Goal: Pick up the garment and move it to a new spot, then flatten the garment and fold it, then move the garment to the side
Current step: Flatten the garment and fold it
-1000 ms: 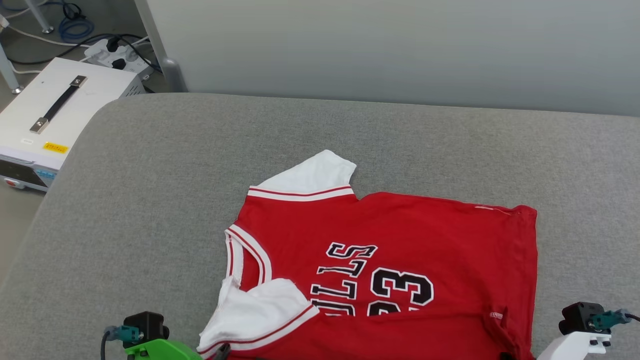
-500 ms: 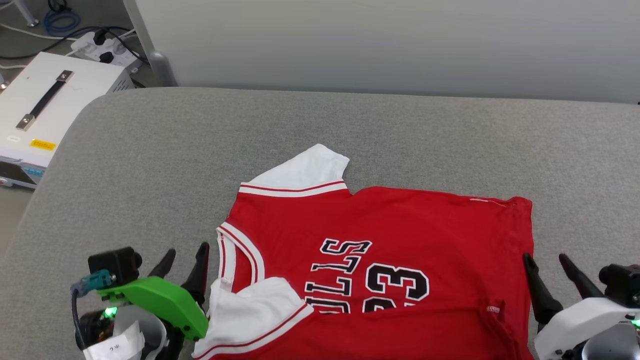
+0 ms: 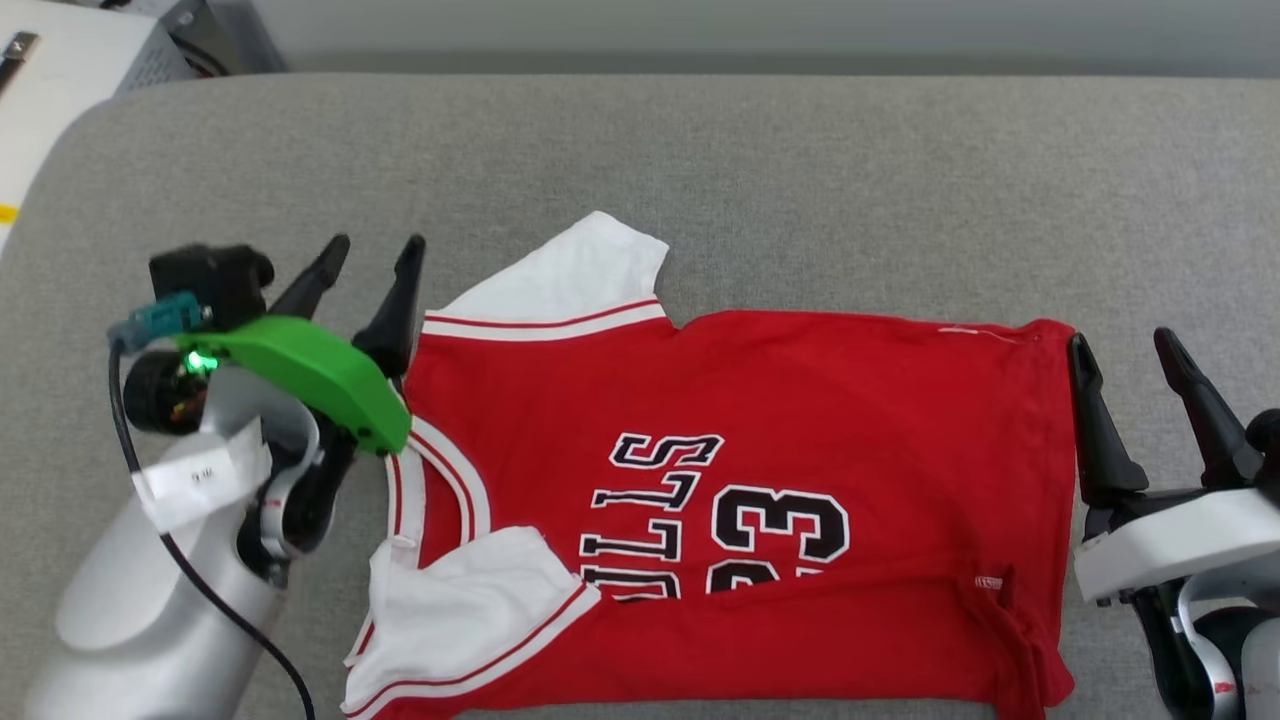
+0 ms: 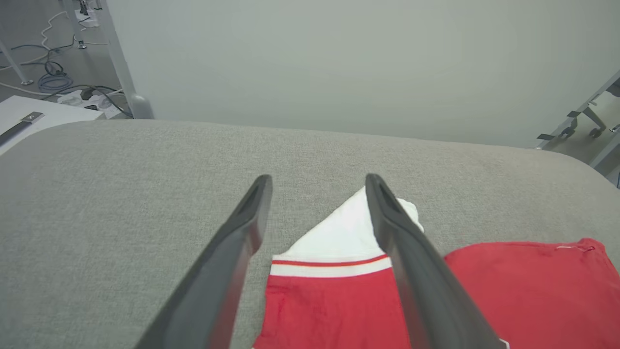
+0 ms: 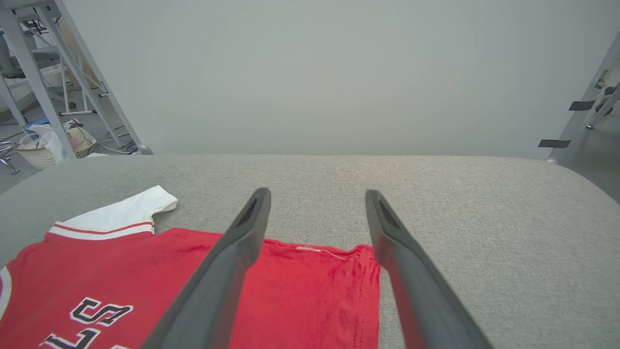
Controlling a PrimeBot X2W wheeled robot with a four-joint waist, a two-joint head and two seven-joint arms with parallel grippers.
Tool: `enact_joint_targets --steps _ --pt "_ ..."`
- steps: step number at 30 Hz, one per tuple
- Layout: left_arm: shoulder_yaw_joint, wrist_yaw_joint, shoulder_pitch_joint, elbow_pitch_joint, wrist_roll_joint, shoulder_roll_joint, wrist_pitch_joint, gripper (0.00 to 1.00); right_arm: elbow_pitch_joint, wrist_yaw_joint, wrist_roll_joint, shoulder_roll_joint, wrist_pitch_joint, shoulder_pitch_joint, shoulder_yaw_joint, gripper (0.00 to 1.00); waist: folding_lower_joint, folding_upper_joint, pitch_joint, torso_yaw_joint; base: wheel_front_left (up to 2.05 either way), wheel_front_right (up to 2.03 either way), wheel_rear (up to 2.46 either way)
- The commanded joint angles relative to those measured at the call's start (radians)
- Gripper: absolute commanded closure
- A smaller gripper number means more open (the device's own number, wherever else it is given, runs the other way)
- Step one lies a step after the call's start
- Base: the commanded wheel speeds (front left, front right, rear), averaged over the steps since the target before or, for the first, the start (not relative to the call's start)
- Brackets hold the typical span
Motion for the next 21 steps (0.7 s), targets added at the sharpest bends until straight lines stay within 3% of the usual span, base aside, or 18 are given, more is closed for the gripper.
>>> enact_joint_targets --steps 1,10,16,21 --pt "-0.005 -0.024 -0.057 0.018 0.002 0.008 0.024 0.00 -0.011 0.000 -0.009 0.001 0.000 -0.027 0.002 0.00 0.0000 0.0000 0.092 -0.049 0.00 0.00 0.00" --pt "-0.059 -0.159 -0.328 0.189 -0.095 0.025 0.324 0.00 0.000 0.000 0.002 0.001 -0.019 -0.104 0.031 0.00 0.0000 0.0000 0.191 -0.125 0.00 0.00 0.00" --pt "-0.088 -0.183 -0.460 0.320 -0.163 0.042 0.559 0.00 0.030 0.000 0.019 0.005 -0.039 -0.136 0.057 0.00 0.0000 0.0000 0.237 -0.177 0.00 0.00 0.00" --pt "-0.111 -0.195 -0.524 0.397 -0.189 0.047 0.672 0.00 0.060 0.000 0.036 0.014 -0.059 -0.146 0.068 0.00 0.0000 0.0000 0.263 -0.214 0.00 0.00 0.00"
